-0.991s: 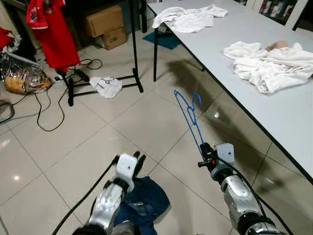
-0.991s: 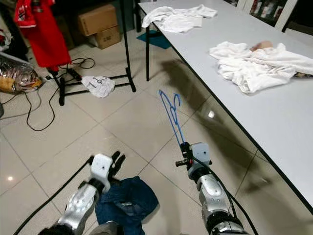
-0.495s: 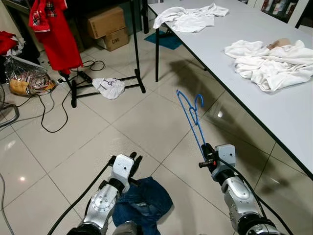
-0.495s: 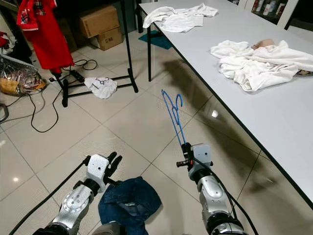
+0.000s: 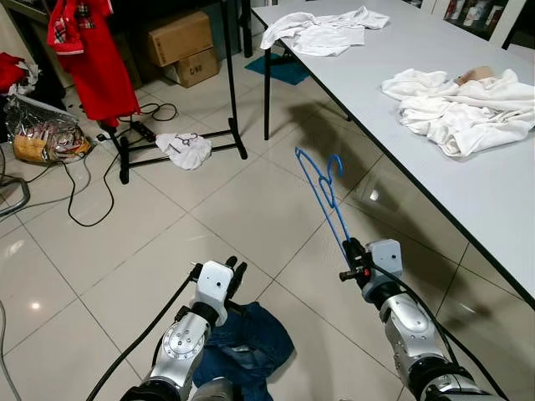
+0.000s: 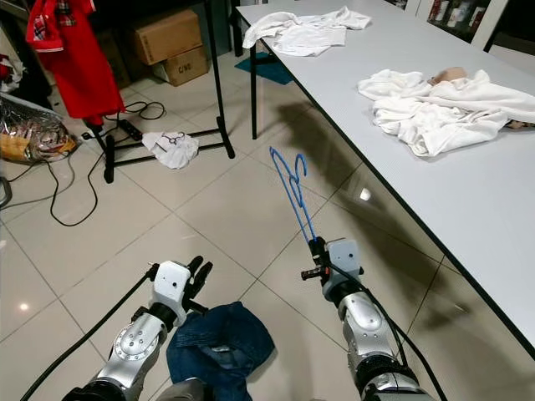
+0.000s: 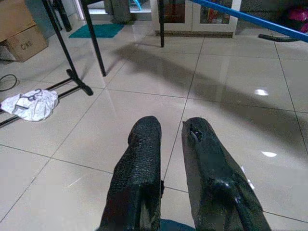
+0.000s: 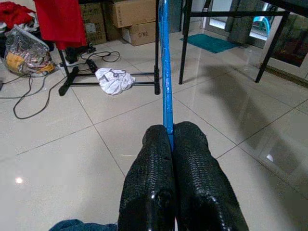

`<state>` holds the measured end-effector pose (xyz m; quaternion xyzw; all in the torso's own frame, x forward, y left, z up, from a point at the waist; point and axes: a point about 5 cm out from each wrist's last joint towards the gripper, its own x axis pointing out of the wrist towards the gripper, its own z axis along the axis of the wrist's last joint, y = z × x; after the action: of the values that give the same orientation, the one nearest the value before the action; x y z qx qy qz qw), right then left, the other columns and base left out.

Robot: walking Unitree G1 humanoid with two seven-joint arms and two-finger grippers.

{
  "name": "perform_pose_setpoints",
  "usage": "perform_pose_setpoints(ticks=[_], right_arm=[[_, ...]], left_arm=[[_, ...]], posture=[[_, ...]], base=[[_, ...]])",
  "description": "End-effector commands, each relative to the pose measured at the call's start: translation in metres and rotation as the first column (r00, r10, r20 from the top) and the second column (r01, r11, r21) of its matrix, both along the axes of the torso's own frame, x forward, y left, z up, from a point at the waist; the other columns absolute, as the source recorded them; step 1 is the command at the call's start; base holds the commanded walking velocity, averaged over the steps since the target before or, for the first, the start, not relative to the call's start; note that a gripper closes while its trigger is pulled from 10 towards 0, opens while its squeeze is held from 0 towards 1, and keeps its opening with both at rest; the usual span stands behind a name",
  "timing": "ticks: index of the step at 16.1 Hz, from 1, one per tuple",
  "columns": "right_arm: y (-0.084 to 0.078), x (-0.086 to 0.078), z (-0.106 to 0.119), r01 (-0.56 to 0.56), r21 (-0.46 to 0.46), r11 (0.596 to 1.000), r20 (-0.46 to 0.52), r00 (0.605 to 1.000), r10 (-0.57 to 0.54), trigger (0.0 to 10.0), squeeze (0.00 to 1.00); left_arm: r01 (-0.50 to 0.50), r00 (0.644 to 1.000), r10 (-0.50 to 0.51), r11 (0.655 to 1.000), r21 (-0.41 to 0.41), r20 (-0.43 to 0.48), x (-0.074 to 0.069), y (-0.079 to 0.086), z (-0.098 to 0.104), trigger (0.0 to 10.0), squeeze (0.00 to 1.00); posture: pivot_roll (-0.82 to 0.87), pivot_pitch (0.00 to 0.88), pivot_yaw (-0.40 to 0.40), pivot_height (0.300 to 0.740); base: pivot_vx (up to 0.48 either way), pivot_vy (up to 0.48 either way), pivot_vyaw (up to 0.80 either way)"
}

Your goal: Hang hanger

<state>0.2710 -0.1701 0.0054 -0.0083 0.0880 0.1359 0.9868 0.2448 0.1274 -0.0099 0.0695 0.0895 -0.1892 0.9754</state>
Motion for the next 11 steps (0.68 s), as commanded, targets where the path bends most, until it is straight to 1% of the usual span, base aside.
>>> perform_pose_setpoints(ticks=[1,6,8,11], right_arm=[[0.002,0.004,0.005,-0.014,0.000,1.000,0.028,1.000,0.014,10.0,0.00],[0.001,-0.001,0.002,-0.004,0.002,1.000,0.026,1.000,0.004,10.0,0.00],[0.001,-0.001,0.004,0.001,0.015,1.000,0.041,0.999,-0.002,10.0,0.00],[0.005,-0.001,0.008,-0.044,0.020,0.999,0.080,0.996,0.043,10.0,0.00]], left_arm=[[-0.019,1.000,0.019,1.000,0.007,-0.008,0.001,0.003,-0.001,10.0,0.00],[-0.006,1.000,0.006,1.000,0.009,-0.012,0.000,0.001,-0.001,10.0,0.00],[-0.006,1.000,0.005,1.000,0.015,0.025,0.004,0.003,0.004,10.0,0.00],[0.013,0.998,-0.014,1.000,0.026,0.065,0.007,0.009,0.010,10.0,0.00]], posture=[[-0.03,0.003,0.047,0.740],[-0.05,0.012,0.059,0.740],[-0.05,0.005,0.065,0.740],[-0.06,0.000,0.068,0.740]], base=[[0.000,0.000,0.00],[0.000,0.000,0.00],[0.000,0.000,0.00],[0.000,0.000,0.00]])
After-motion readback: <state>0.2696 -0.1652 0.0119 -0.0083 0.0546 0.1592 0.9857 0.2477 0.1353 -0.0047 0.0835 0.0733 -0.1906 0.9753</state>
